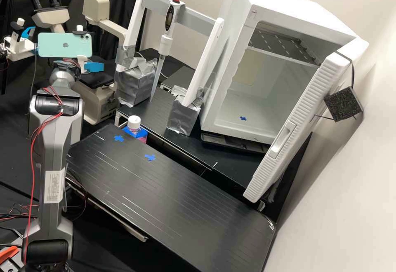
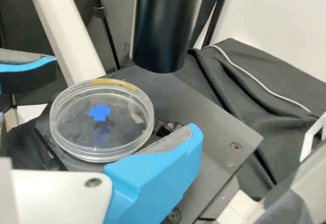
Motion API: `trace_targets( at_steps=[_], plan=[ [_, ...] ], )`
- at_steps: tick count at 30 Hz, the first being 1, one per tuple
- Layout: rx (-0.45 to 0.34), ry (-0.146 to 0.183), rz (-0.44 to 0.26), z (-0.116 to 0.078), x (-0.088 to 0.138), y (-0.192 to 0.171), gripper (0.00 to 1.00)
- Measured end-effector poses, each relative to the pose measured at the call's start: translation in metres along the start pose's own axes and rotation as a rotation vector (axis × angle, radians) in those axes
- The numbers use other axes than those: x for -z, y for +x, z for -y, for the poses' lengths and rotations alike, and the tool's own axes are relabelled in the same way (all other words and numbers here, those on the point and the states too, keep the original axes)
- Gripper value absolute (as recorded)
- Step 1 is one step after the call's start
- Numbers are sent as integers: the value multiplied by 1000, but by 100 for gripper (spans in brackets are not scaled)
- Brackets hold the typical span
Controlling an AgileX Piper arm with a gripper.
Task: Move the petri dish to the bench
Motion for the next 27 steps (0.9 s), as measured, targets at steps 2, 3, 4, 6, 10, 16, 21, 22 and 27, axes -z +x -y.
trace_targets(
  at_steps=[2,3,4,6,10,16,21,22,27],
  plan=[
    [0,7,-13,-1,2,1,100],
    [-2,21,-18,-3,4,1,100],
    [-4,30,-23,-4,5,1,100],
    [-15,44,-34,-8,8,0,100],
    [-27,52,-48,-13,13,0,100],
    [-28,43,-49,-12,13,4,100],
    [-25,28,-44,-10,11,8,100],
    [-27,22,-45,-10,12,9,100],
    [-19,6,-29,-5,8,15,100]
  ],
)
